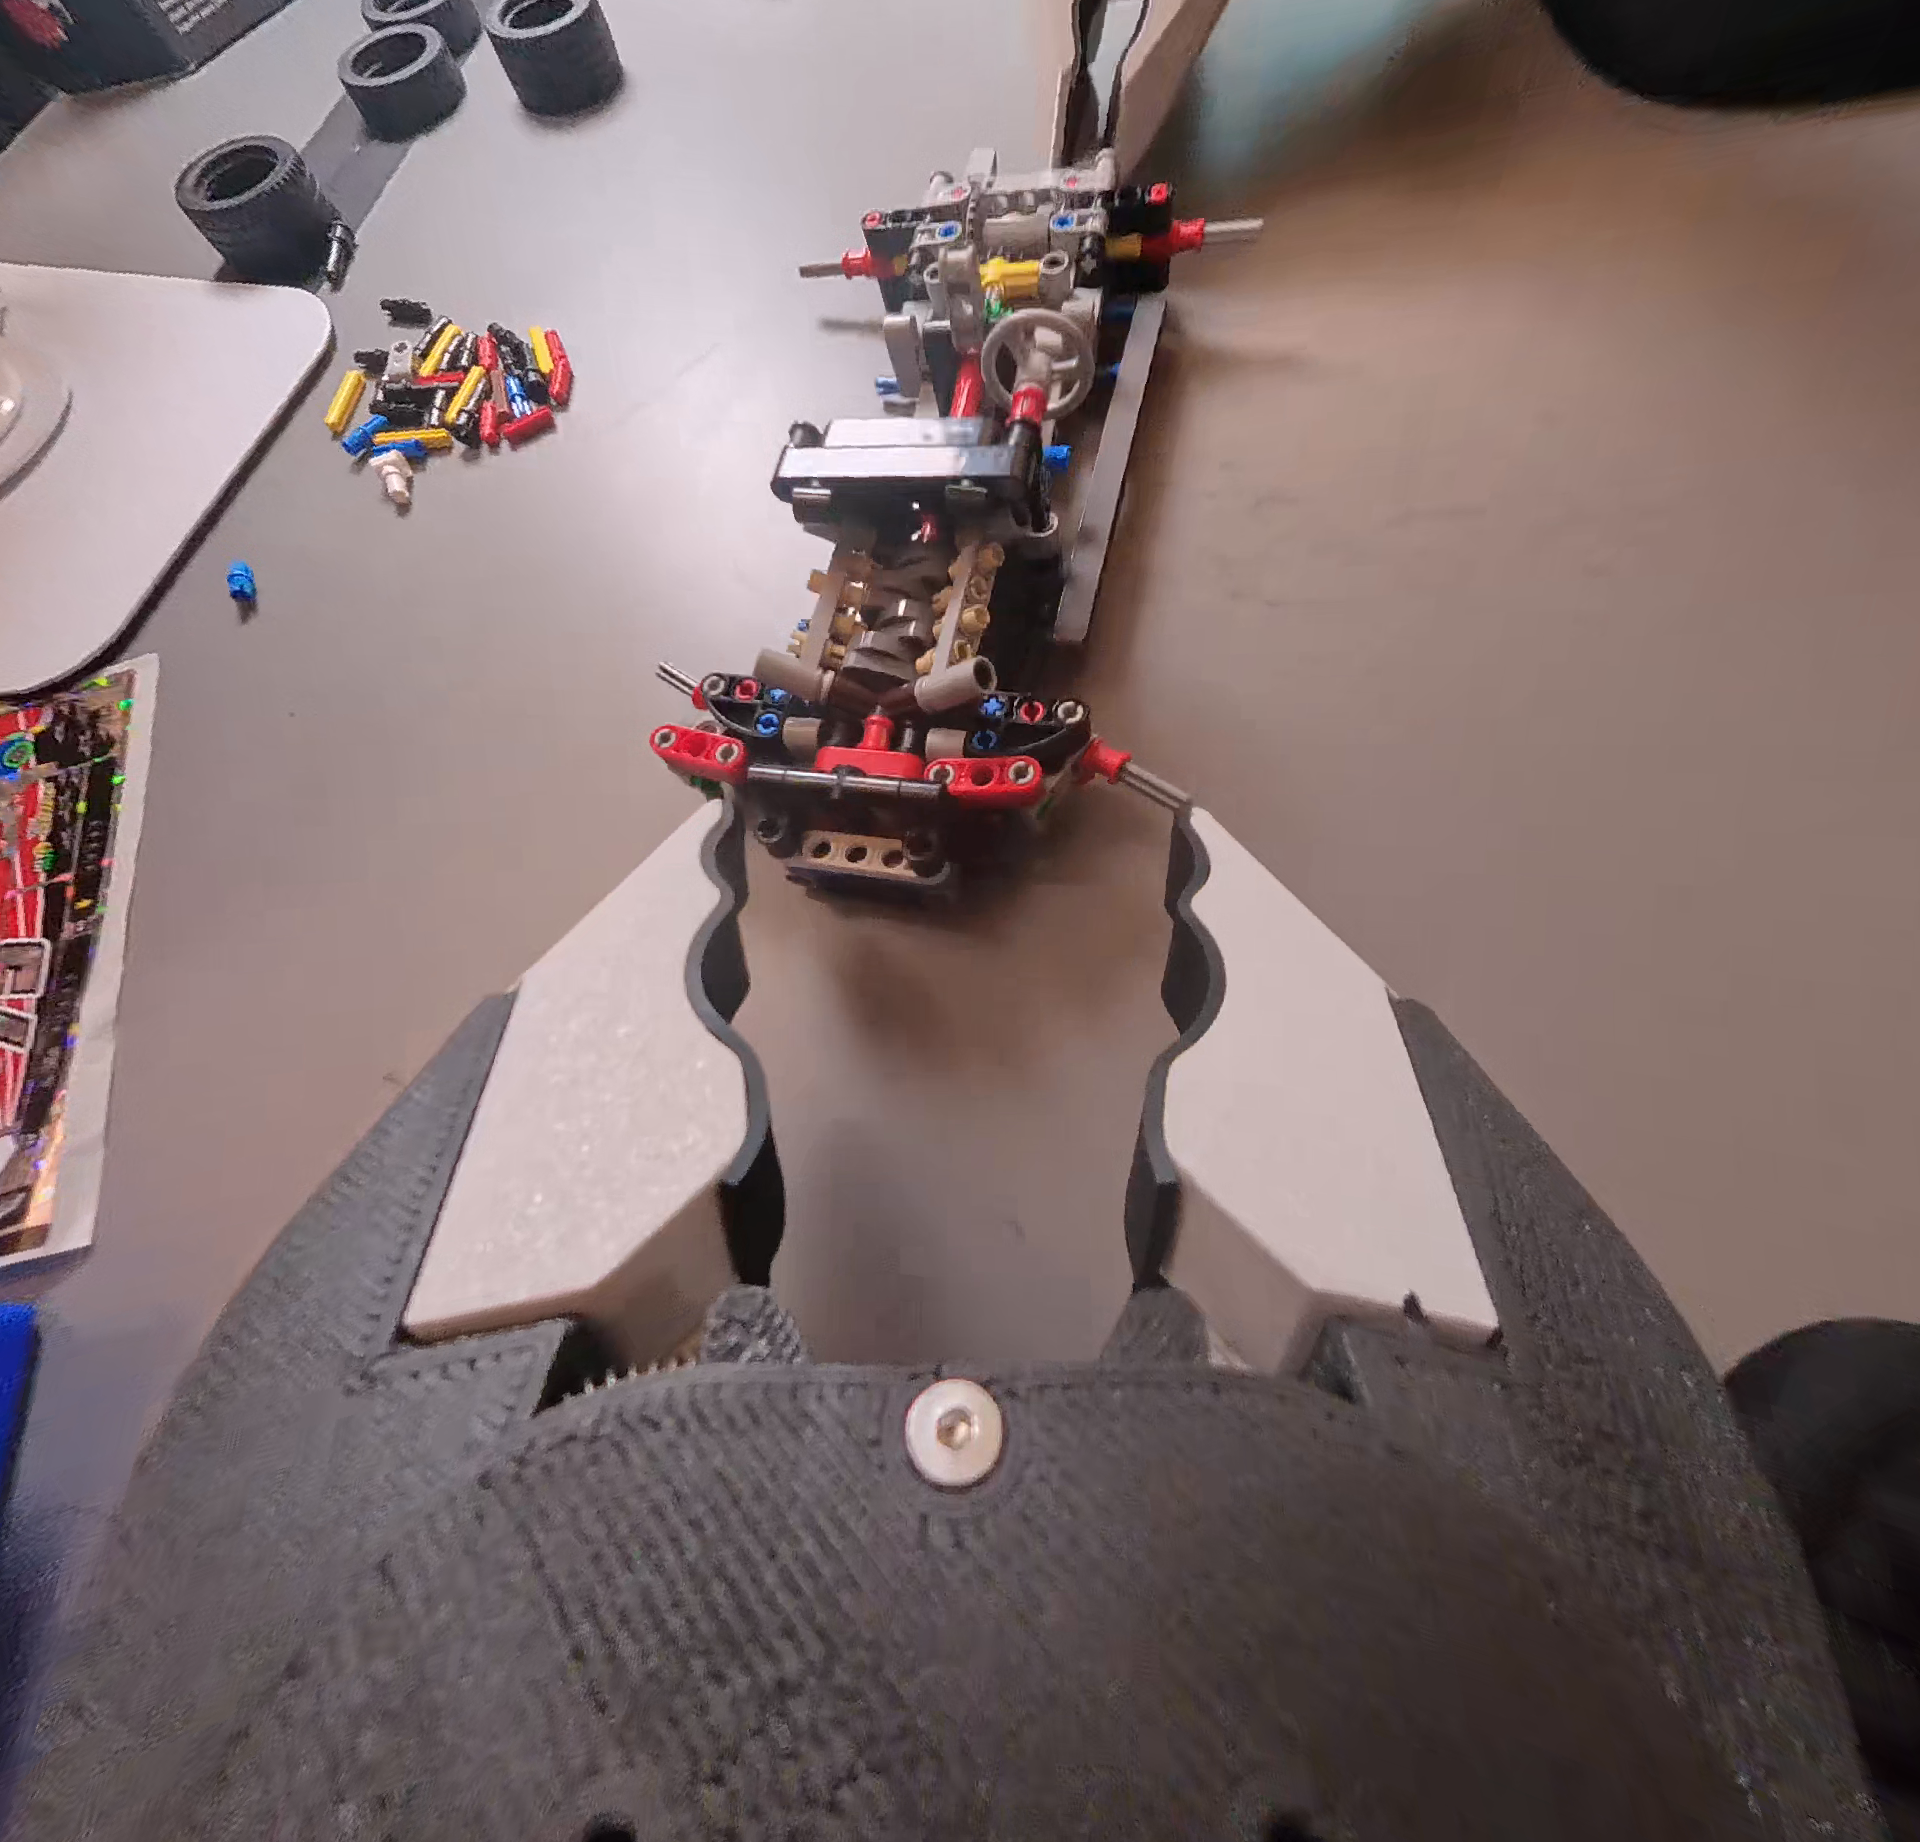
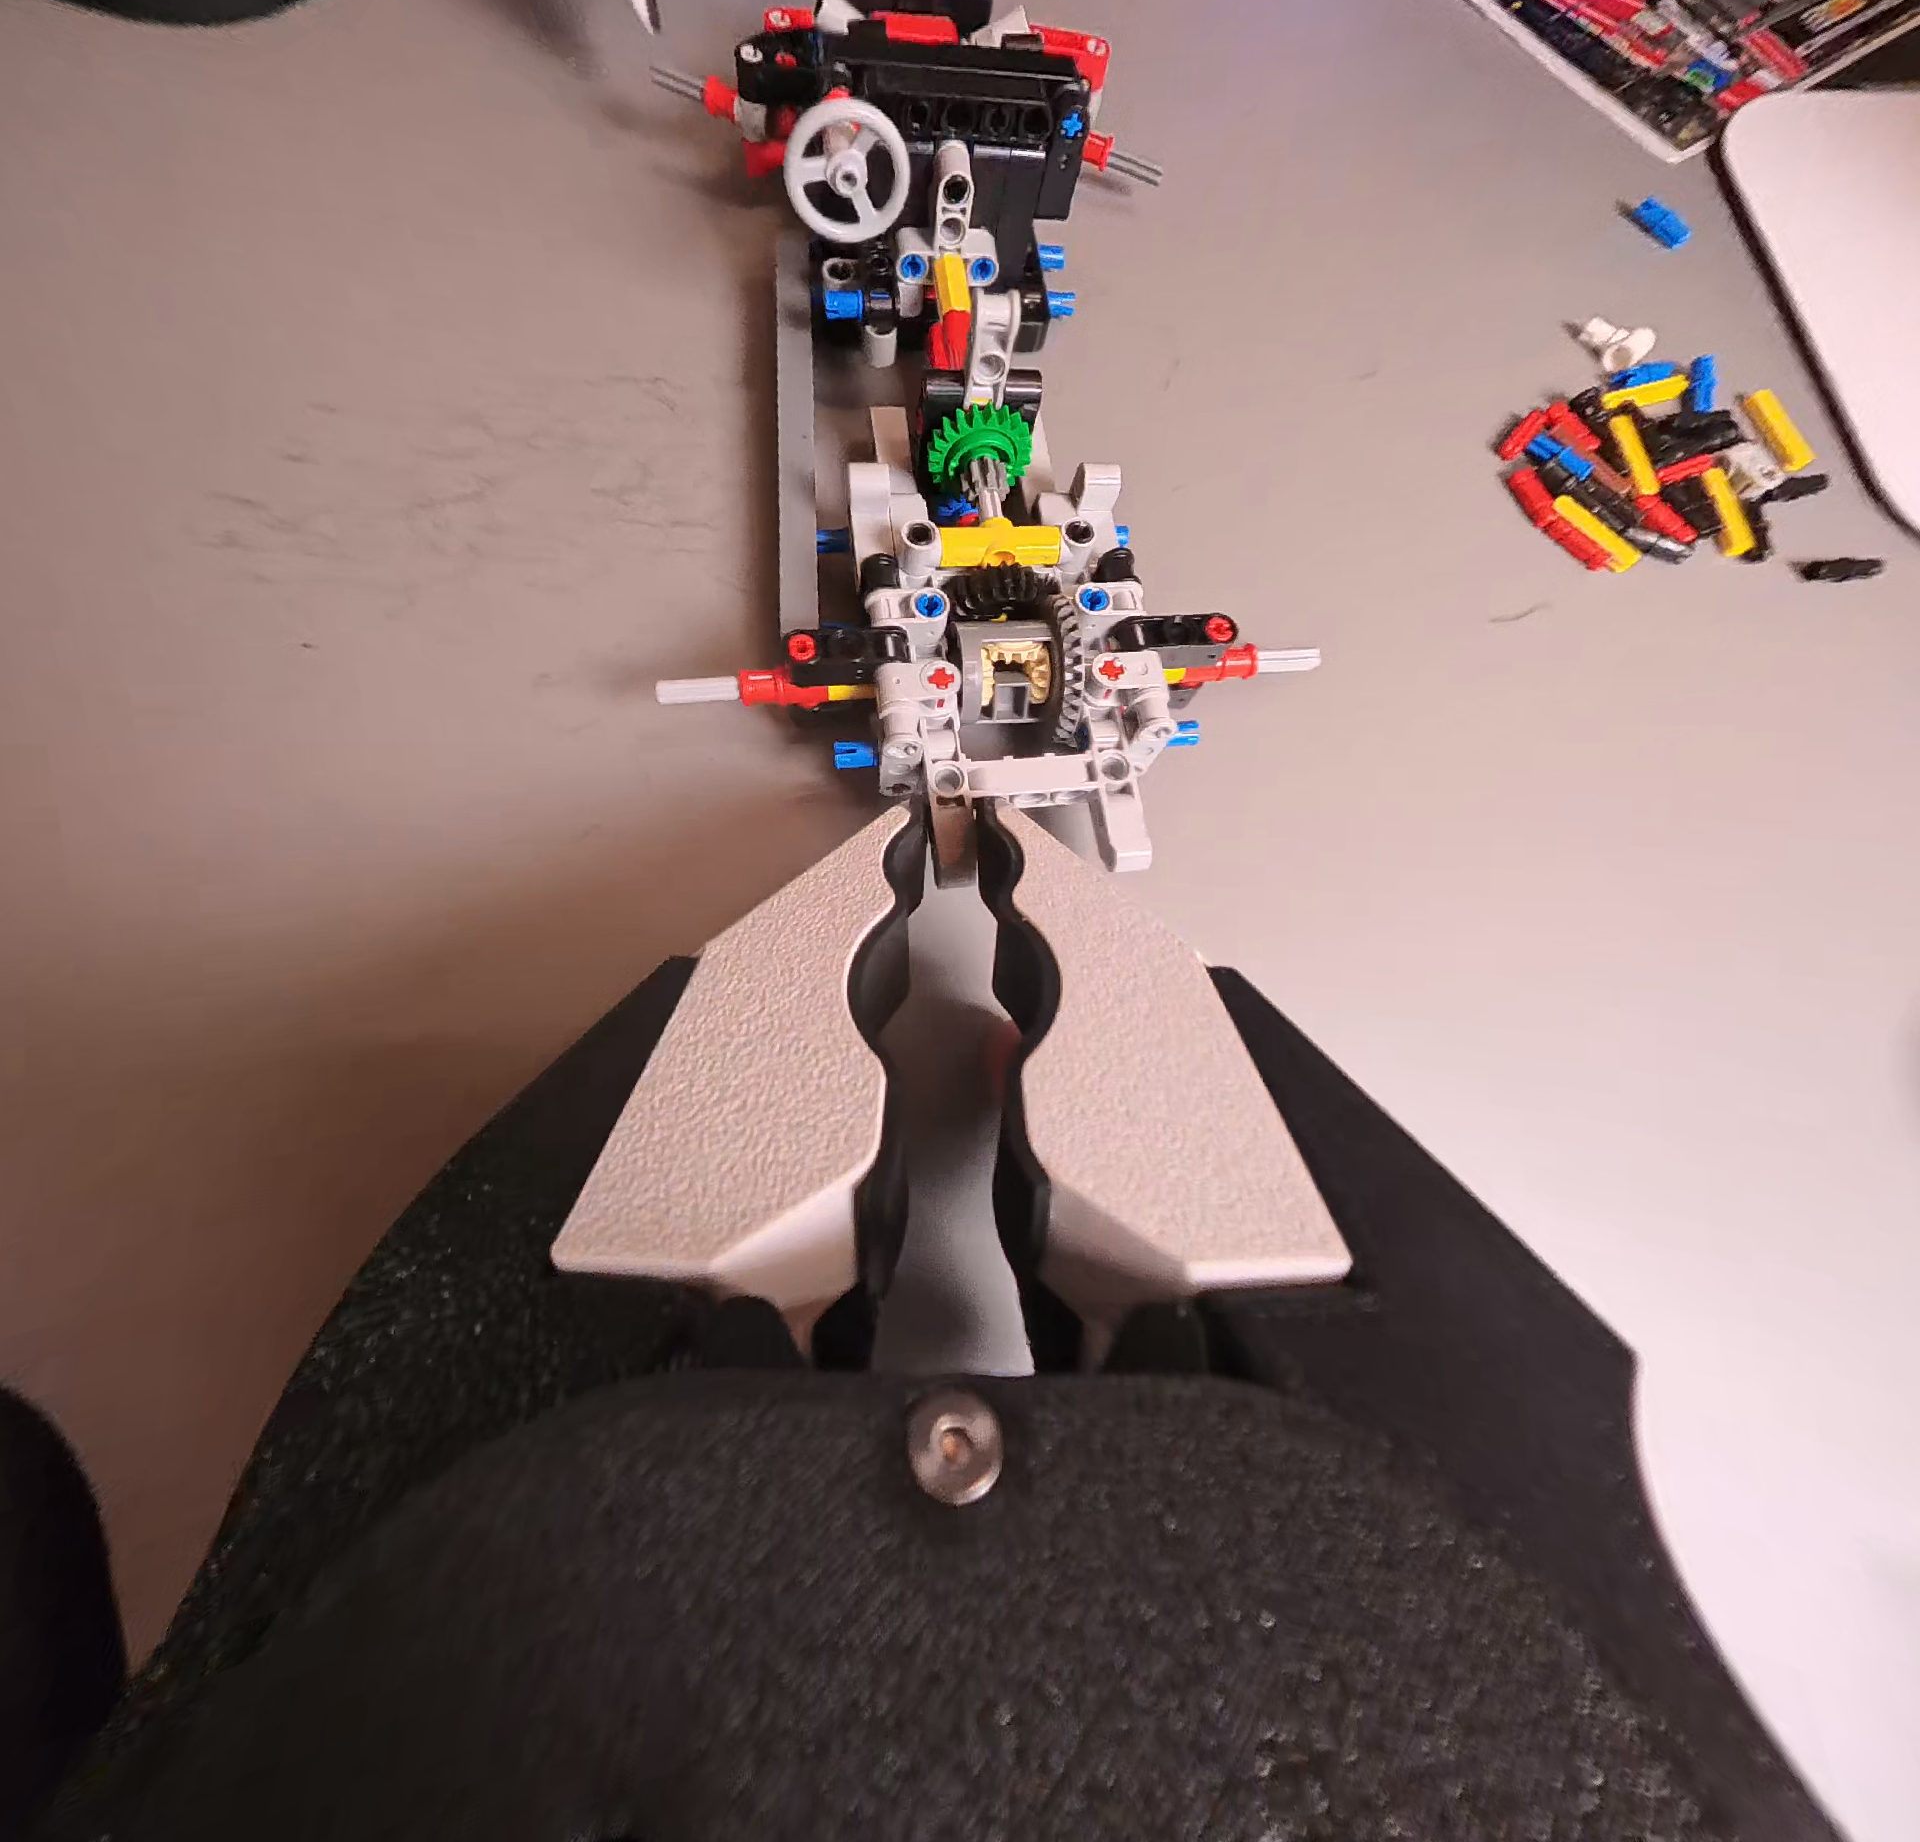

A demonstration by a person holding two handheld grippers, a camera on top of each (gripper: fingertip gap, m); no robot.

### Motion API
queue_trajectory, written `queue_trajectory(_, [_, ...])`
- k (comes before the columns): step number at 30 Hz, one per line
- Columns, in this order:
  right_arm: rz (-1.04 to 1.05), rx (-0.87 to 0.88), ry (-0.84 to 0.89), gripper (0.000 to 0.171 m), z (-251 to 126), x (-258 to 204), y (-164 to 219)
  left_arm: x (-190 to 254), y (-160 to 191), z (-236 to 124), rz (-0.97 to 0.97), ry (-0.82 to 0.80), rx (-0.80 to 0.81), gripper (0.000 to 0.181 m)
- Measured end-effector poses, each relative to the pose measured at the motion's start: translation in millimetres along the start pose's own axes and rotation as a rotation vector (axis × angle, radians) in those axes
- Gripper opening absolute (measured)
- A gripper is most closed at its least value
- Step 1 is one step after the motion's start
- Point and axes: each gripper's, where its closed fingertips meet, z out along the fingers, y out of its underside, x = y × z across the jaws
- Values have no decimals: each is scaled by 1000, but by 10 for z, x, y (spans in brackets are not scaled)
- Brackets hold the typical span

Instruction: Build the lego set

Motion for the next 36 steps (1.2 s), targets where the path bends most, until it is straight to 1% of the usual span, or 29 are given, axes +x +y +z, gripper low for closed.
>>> queue_trajectory(4, [106, 31, -85, 7, -45, 19, -27, -78, 67, 139, 138, -105, -77, 78])
queue_trajectory(6, [153, 59, -117, 7, -76, 39, -55, -150, 60, 186, 191, -166, -84, 72])
queue_trajectory(9, [242, 137, -174, 7, -133, 53, -150, -225, 37, 230, 275, -246, -74, 66])
queue_trajectory(11, [314, 177, -206, 6, -174, 78, -183, -237, 17, 237, 292, -264, -59, 64])
queue_trajectory(13, [354, 197, -227, 6, -192, 87, -178, -256, -27, 223, 304, -289, -29, 56])
queue_trajectory(15, [398, 214, -248, 6, -197, 93, -173, -269, -78, 189, 301, -300, 3, 51])
queue_trajectory(21, [470, 252, -290, 5, -204, 105, -197, -265, -139, 128, 245, -282, 51, 48])
queue_trajectory(24, [487, 267, -307, 5, -208, 97, -215, -303, -203, 63, 209, -296, 91, 40])
queue_trajectory(29, [499, 274, -317, 5, -194, 82, -235, -335, -172, 53, 164, -297, 94, 37])
queue_trajectory(36, [536, 298, -328, 5, -201, 109, -242, -349, -175, 57, 154, -307, 98, 37])
